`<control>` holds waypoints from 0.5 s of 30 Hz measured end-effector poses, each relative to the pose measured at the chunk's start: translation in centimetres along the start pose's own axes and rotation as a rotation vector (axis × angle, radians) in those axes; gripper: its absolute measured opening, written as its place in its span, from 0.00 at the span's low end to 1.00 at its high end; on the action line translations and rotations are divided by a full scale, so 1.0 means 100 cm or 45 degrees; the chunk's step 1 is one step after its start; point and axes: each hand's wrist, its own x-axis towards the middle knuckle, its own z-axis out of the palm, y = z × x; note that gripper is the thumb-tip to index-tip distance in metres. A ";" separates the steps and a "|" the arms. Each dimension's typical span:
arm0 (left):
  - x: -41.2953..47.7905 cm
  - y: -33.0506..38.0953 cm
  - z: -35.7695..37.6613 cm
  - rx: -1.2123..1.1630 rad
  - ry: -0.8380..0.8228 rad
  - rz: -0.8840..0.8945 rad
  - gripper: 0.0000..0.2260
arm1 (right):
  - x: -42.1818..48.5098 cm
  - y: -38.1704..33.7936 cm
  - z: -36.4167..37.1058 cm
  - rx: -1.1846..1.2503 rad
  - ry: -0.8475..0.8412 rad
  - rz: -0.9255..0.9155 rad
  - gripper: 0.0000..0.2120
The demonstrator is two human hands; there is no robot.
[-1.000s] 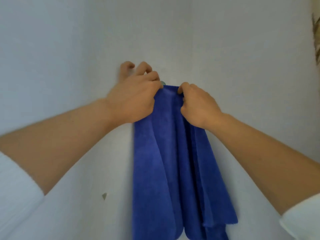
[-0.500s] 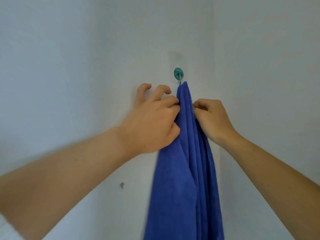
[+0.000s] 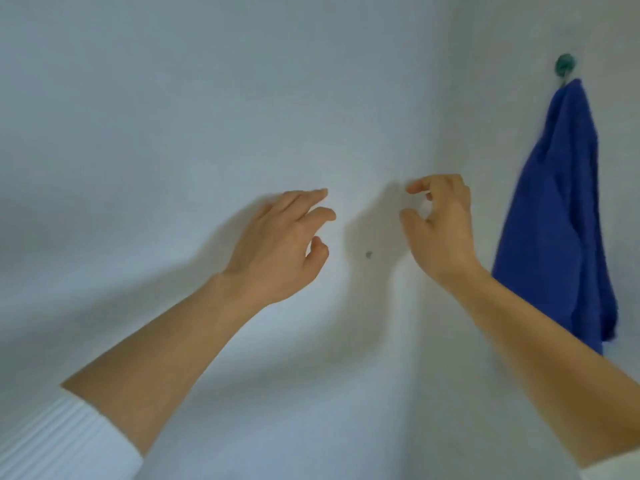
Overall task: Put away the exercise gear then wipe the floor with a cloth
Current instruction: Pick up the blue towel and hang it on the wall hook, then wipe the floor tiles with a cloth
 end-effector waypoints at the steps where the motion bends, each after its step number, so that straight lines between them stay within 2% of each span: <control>1: -0.024 -0.014 -0.014 0.030 -0.038 -0.060 0.17 | -0.016 -0.018 0.020 0.023 -0.067 0.001 0.13; 10: -0.227 -0.110 -0.177 0.413 -0.448 -0.623 0.20 | -0.157 -0.202 0.171 0.233 -0.591 -0.202 0.15; 15: -0.328 -0.151 -0.267 0.599 -0.521 -0.886 0.20 | -0.233 -0.311 0.242 0.438 -0.831 -0.281 0.15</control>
